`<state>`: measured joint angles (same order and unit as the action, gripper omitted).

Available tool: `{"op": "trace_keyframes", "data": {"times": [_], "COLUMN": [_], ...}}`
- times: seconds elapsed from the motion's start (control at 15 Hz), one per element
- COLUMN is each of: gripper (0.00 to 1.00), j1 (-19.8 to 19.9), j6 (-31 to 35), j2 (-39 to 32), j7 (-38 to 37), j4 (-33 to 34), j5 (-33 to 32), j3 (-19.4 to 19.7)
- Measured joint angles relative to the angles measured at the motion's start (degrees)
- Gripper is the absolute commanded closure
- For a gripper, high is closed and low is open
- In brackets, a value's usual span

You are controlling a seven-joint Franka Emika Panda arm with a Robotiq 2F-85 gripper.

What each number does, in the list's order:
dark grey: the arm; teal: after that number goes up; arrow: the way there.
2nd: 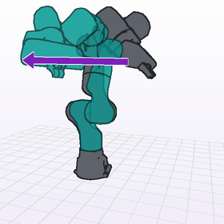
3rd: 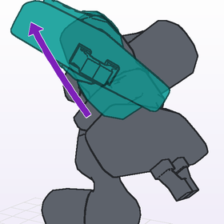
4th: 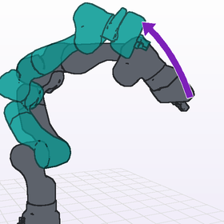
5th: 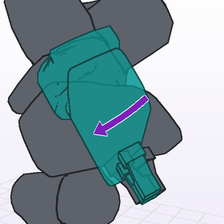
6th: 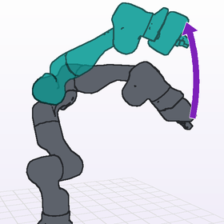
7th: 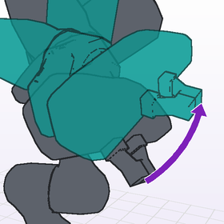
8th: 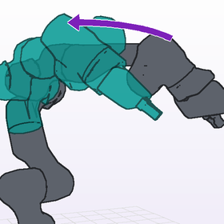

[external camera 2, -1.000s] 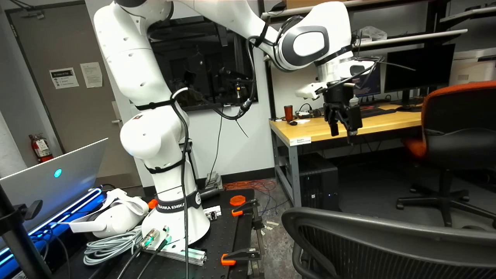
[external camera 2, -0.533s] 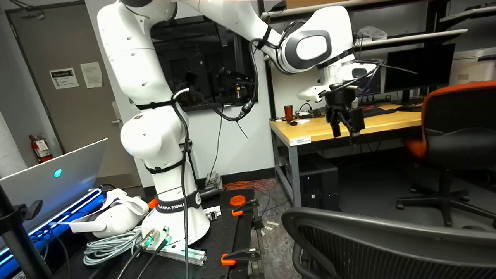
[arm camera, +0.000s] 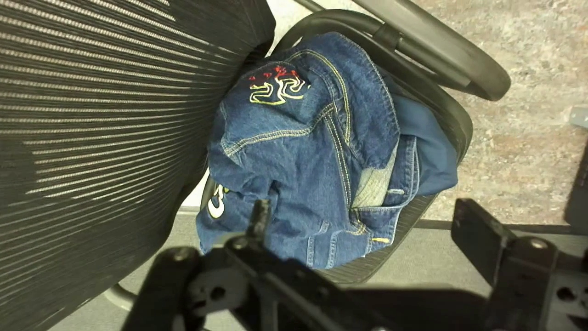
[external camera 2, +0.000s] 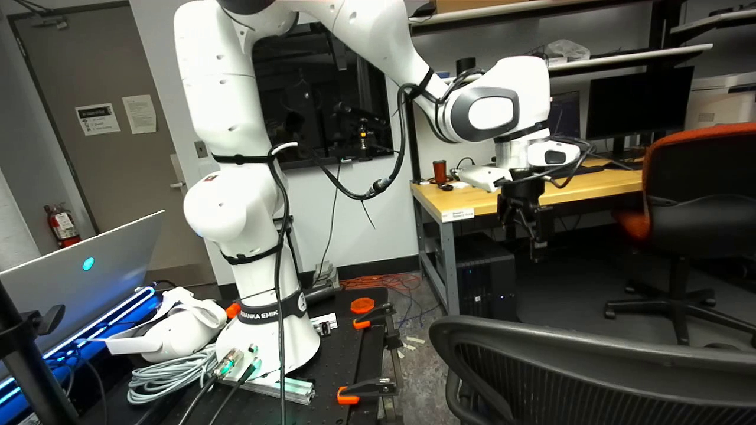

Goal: Hang the denim jacket over the backrest of the chair

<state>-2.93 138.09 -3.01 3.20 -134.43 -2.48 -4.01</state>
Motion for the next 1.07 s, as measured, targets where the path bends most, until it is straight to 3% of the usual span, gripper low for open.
{"op": "trace_keyframes", "data": {"times": [0.53,1.07], "gripper": [0.00,0.00], "j1": [-1.0,-1.4], "j6": [10.1,10.4], "j2": [-16.1,-17.9], "j7": [0.0,0.1], "j4": [7.2,8.4], "j5": [-3.2,-3.2], "j3": [-0.1,0.0]}}
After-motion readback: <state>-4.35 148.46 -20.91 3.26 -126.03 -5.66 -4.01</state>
